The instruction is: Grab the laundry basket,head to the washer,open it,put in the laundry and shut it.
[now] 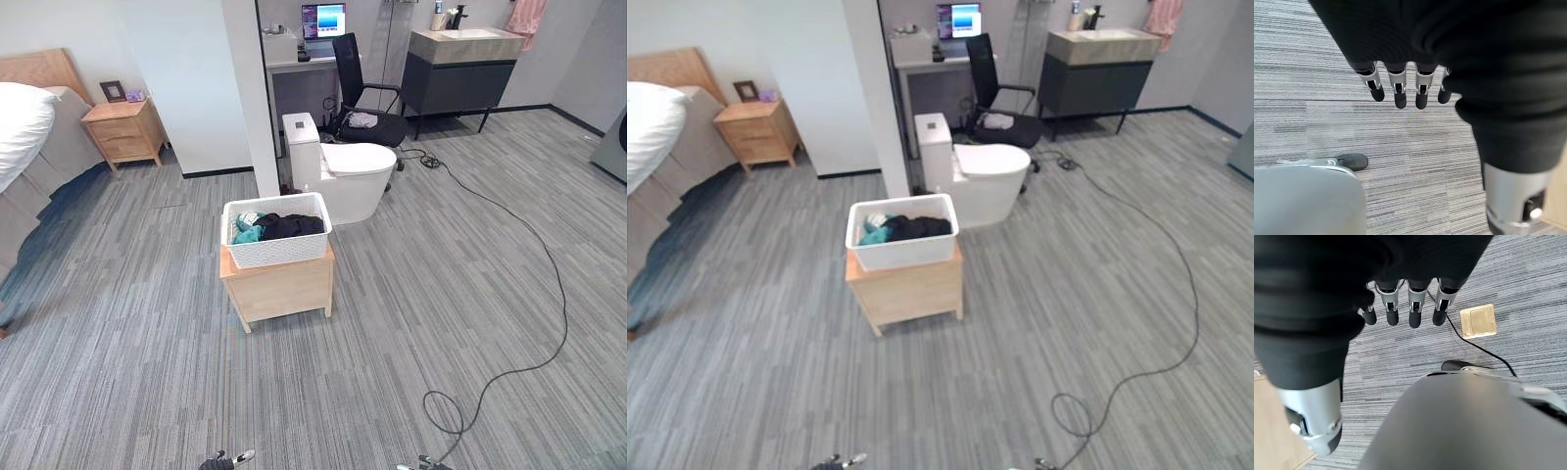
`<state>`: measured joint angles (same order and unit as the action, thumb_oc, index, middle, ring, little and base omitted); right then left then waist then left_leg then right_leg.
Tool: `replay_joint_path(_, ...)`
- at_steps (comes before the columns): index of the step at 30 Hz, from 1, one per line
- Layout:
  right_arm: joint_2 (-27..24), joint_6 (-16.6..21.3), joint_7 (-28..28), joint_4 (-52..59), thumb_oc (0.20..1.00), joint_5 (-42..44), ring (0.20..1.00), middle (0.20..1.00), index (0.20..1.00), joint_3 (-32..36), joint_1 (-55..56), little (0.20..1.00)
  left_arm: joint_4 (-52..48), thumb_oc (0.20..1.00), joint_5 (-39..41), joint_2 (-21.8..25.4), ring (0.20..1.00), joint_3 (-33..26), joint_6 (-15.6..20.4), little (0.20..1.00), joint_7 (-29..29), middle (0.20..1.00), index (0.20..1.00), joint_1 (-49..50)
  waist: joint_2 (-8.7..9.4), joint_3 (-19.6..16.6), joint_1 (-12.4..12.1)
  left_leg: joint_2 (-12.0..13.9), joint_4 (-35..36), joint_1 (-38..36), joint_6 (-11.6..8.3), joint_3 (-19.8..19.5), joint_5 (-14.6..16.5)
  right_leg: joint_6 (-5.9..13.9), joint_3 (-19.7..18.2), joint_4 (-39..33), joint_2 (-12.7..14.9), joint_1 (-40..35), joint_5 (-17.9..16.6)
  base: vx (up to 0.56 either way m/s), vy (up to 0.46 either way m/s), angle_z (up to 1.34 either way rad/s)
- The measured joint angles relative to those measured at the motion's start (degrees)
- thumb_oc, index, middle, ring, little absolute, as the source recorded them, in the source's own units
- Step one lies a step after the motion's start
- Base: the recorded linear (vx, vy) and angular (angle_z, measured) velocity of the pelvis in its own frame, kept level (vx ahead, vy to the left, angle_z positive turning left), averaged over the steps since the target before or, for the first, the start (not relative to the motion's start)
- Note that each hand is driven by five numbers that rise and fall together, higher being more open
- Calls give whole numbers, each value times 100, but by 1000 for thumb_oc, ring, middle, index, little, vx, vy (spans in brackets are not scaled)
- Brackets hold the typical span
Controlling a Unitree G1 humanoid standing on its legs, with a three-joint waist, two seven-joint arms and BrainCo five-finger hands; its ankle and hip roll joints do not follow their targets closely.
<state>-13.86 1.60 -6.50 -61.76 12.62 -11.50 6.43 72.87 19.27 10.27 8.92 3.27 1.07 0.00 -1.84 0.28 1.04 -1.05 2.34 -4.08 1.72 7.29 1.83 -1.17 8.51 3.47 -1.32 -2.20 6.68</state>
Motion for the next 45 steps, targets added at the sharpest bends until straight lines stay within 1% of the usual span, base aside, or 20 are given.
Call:
replay_joint_path(4,-325,-8,22,-249,1000,-31,1000,1000,1000,-33,-506,1000,-35,1000,-14,11,1000,200,27,1000,-3,1000,1000,-67,-55,68,-3,-11,8,-88,0,-29,0,8,17,-291,-7,-230,-143,8,-15,4)
replay_joint_path(10,-191,-9,-114,-623,1000,2,1000,1000,1000,-53,-763,1000,1,1000,-219,16,1000,251,18,1000,28,1000,1000,-36,-90,48,-33,-24,38,-174,-13,-151,-8,-40,140,-625,-37,-526,-320,14,-29,10)
replay_joint_path(14,-192,-11,-123,-610,1000,2,1000,1000,1000,-154,-741,1000,-3,1000,-243,20,1000,247,17,1000,26,1000,1000,-113,-34,5,-18,-26,93,-220,-29,-166,-18,-56,148,-723,-52,-595,-348,-36,-21,1)
replay_joint_path(16,-208,-7,-107,-619,1000,-6,1000,1000,1000,-249,-831,1000,-33,1000,-241,57,1000,256,16,1000,-6,1000,1000,-248,53,140,-27,-25,-174,-54,-50,-212,-17,-13,182,-480,-38,-467,-270,-123,-42,14)
replay_joint_path(17,-207,-6,-107,-640,1000,-16,1000,1000,1000,-306,-1018,1000,-105,1000,-239,113,1000,260,24,1000,-62,1000,1000,-514,175,326,-48,-46,-679,349,-81,-226,4,-35,265,102,74,-66,-67,-133,-27,23)
replay_joint_path(19,-225,-4,-87,-632,1000,-17,1000,1000,1000,-307,-1200,1000,-161,1000,-229,109,1000,272,28,1000,-87,1000,1000,-701,258,534,-56,-28,-871,557,-108,-228,-6,-84,319,511,101,227,103,-151,-31,21)
replay_joint_path(21,-262,46,9,-532,1000,-4,1000,1000,1000,-251,-1280,1000,-209,1000,-169,60,1000,270,38,1000,-145,1000,1000,-954,421,804,-84,-88,-1635,1248,-580,-169,-182,-244,483,961,273,645,192,-107,-20,46)
replay_joint_path(22,-300,82,30,-508,1000,1,1000,1000,1000,-237,-1360,1000,-254,1000,-159,63,1000,284,40,1000,-222,1000,1000,-1168,544,987,-74,-70,-2172,1708,-831,-25,-270,-281,621,1133,489,894,258,18,30,74)
replay_joint_path(23,-291,103,54,-597,1000,5,1000,1000,1000,-208,-1450,1000,-249,1000,-160,68,1000,311,31,1000,-249,1000,1000,-1263,509,1099,-38,232,-2833,1999,-682,363,-138,-326,823,951,438,807,157,64,80,63)
replay_joint_path(24,-263,97,70,-811,1000,6,1000,1000,1000,-214,-1442,1000,-244,1000,-161,63,1000,385,34,1000,-256,1000,1000,-1222,505,1094,-70,497,-2776,1870,-557,599,-55,-295,829,922,408,762,150,72,122,42)
replay_joint_path(25,-255,98,102,-911,1000,6,1000,1000,1000,-215,-1445,1000,-205,1000,-165,62,1000,431,33,1000,-255,1000,1000,-1134,482,1085,-59,535,-2554,1543,-455,506,93,-110,787,845,409,713,70,82,167,-3)
replay_joint_path(26,-269,99,120,-926,1000,7,1000,1000,1000,-217,-1421,1000,-190,1000,-173,56,1000,448,31,1000,-254,1000,1000,-1017,395,1037,-24,483,-1983,1149,-357,395,154,14,732,684,407,634,-22,72,190,-31)
replay_joint_path(27,-329,97,127,-954,1000,6,1000,1000,1000,-218,-1308,1000,-97,1000,-181,-16,1000,501,34,1000,-253,1000,1000,-937,165,901,2,411,-893,428,-292,400,174,74,622,697,393,657,-80,121,329,-39)
replay_joint_path(30,-209,97,123,-940,1000,3,1000,1000,1000,-214,-1091,1000,31,1000,-267,-66,1000,580,43,1000,-241,1000,1000,-757,53,643,-8,53,-54,-35,73,456,83,260,456,910,627,712,-89,95,260,-21)
replay_joint_path(31,-130,96,114,-902,1000,3,1000,1000,1000,-229,-930,1000,24,1000,-376,-19,1000,595,45,1000,-242,1000,1000,-667,86,534,-12,-58,-33,-110,136,451,33,362,453,1022,767,725,-24,61,170,8)
replay_joint_path(37,-67,100,99,-835,1000,4,1000,1000,1000,-249,-1051,1000,-35,1000,-470,291,1000,605,49,1000,-249,1000,1000,-672,225,441,-47,-249,-23,-94,205,432,78,467,398,1172,972,856,-52,56,125,5)
replay_joint_path(39,-67,103,104,-824,1000,4,1000,1000,1000,-248,-1127,1000,-93,1000,-475,296,1000,602,53,1000,-254,1000,1000,-678,245,463,-45,-276,-22,-107,280,444,132,579,333,1221,950,860,-70,100,146,-7)
replay_joint_path(41,-67,106,100,-724,1000,5,1000,1000,1000,-250,-1115,1000,-180,1000,-605,261,1000,616,53,1000,-253,1000,1000,-676,238,482,-29,-270,-20,-169,287,439,139,588,296,1347,937,860,-70,74,110,-5)
replay_joint_path(43,-77,106,106,-680,1000,6,1000,1000,1000,-250,-1083,1000,-305,1000,-690,270,1000,761,69,1000,-254,1000,1000,-687,239,537,-17,-260,-11,-209,346,434,188,623,283,1657,959,954,-72,68,110,-4)
replay_joint_path(45,-129,106,112,-468,1000,7,1000,1000,1000,-249,-1077,1000,-508,1000,-706,266,1000,827,93,1000,-254,1000,1000,-745,232,675,-1,-260,-3,-229,386,461,224,782,291,2295,1044,1293,-166,93,55,-9)
